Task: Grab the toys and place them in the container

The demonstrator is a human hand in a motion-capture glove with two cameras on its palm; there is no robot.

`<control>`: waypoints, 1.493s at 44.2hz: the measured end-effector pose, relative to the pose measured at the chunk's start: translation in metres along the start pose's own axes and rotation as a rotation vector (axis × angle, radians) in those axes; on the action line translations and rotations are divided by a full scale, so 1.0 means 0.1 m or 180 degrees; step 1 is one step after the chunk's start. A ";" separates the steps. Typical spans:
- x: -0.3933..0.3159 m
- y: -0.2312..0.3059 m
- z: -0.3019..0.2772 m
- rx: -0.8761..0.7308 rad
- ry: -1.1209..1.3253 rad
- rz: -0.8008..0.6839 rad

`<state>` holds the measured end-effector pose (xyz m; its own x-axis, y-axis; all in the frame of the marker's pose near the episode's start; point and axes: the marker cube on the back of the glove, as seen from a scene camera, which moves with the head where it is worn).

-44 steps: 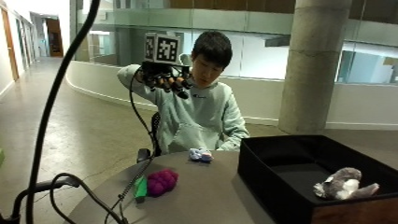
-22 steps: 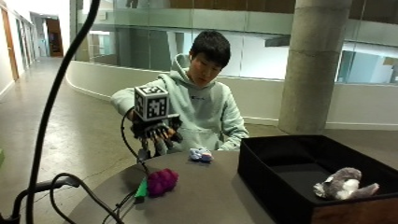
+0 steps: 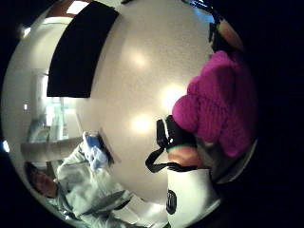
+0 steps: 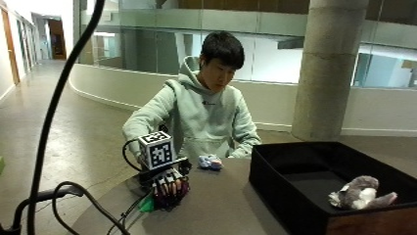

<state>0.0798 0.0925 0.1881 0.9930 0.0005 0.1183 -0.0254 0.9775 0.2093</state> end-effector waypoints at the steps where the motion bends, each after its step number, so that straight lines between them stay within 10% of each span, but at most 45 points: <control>1: -0.01 -0.01 0.02 0.0084 0.0019 -0.0010; 19: -0.93 -0.40 -1.00 -0.0167 0.0203 -0.0388; 37: -3.07 -1.15 -2.88 0.1026 0.0241 -0.0942; 47: -3.71 -1.53 -2.85 0.1377 0.0110 -0.0867; 55: -3.76 -1.74 -2.42 0.0037 -0.0145 -0.0870; 66: -3.61 -1.52 -2.50 0.0105 -0.0051 -0.0995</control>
<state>-0.2457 -0.0032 -0.1292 0.9514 -0.3024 0.0584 0.2767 0.9225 0.2692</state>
